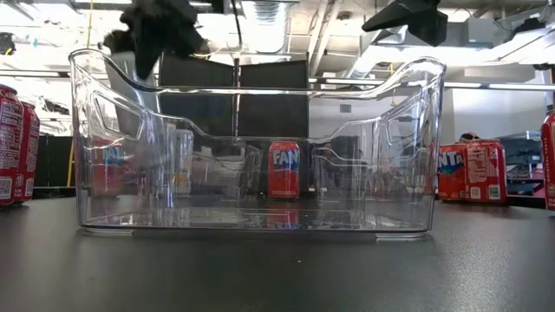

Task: Sort soda cans
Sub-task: Put the left white-yellow soda can into the top left transparent bin

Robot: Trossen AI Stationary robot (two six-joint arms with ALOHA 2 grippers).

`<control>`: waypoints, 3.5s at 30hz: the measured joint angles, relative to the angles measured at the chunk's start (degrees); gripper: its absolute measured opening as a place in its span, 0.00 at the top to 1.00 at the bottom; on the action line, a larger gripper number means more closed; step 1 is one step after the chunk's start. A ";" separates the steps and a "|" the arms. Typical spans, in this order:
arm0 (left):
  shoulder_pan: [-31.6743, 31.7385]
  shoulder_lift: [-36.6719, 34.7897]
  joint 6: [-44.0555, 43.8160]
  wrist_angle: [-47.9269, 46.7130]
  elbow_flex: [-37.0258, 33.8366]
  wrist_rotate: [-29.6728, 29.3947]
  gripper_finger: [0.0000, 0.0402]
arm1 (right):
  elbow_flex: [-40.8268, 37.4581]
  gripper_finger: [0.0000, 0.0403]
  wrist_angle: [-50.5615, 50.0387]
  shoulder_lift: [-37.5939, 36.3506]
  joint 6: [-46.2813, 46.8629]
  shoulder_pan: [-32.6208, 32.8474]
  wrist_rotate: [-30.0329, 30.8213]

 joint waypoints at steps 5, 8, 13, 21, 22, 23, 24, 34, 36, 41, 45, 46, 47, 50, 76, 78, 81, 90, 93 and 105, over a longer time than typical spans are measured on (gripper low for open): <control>1.64 7.33 8.93 -0.09 0.00 -0.10 0.36 | 0.00 0.49 -0.01 0.00 1.50 1.44 1.43; 1.94 10.61 12.25 -0.12 0.00 -0.08 0.36 | 0.00 0.49 -0.04 0.02 1.88 2.27 1.50; 1.97 13.36 15.66 -0.59 0.33 -0.01 0.34 | 0.00 0.49 0.07 0.00 3.21 2.53 1.55; 2.38 13.81 17.50 3.12 0.13 -0.51 0.21 | 0.00 0.43 1.82 0.59 -1.66 1.72 4.18; 2.36 13.66 17.54 2.82 0.15 -0.45 0.19 | 0.00 0.42 3.46 1.04 -4.03 1.66 5.73; 2.36 13.40 17.80 2.59 0.39 -0.38 0.18 | 0.00 0.41 5.08 1.61 -6.82 1.66 6.87; 2.34 13.10 18.30 2.69 0.65 -0.45 0.16 | 0.00 0.40 7.10 2.43 -9.58 1.39 7.53; 2.36 7.25 19.03 2.07 10.18 -5.64 0.14 | 0.02 0.36 26.07 14.43 -18.51 -6.12 -2.21; 2.03 4.34 19.11 2.35 12.13 -7.62 0.14 | 0.00 0.36 26.78 15.42 -18.47 -7.35 -5.09; -2.40 -5.82 8.24 5.03 10.66 -18.63 0.14 | 0.00 0.36 26.80 14.37 -19.18 -8.53 -6.54; -8.07 -13.45 -2.99 9.18 4.45 -25.84 0.14 | 0.02 0.36 25.36 11.13 -21.56 -8.67 -6.45; -9.27 -14.64 -4.79 10.07 2.56 -26.85 0.14 | 0.02 0.36 24.77 10.34 -22.18 -8.84 -6.46; -10.41 -15.65 -5.91 11.31 0.59 -27.73 0.14 | 0.02 0.36 24.11 9.61 -22.62 -8.88 -6.45; -13.61 -17.02 -4.91 17.72 -5.49 -29.86 0.14 | 0.02 0.36 22.13 7.56 -24.38 -9.35 -6.45; -19.15 -16.70 0.49 26.28 -21.70 -32.19 0.22 | 0.02 0.36 14.34 5.57 -25.33 -6.96 -6.21; -19.15 -16.70 0.88 26.32 -21.70 -31.64 0.22 | 0.02 0.36 14.37 5.57 -25.35 -7.00 -6.21; -18.82 -16.73 2.15 28.05 -22.64 -31.10 0.22 | 0.02 0.36 14.54 5.57 -25.35 -7.30 -6.21; -17.09 -16.93 0.42 32.46 -28.01 -28.62 0.22 | 0.02 0.36 14.49 5.57 -22.83 -6.31 -7.03; -16.94 -17.26 1.37 34.37 -28.04 -29.11 0.22 | 0.02 0.36 14.44 5.57 -22.51 -5.66 -7.37; -14.96 -17.22 4.11 35.84 -28.05 -28.40 0.37 | 0.02 0.37 14.27 5.57 -22.12 -5.60 -10.15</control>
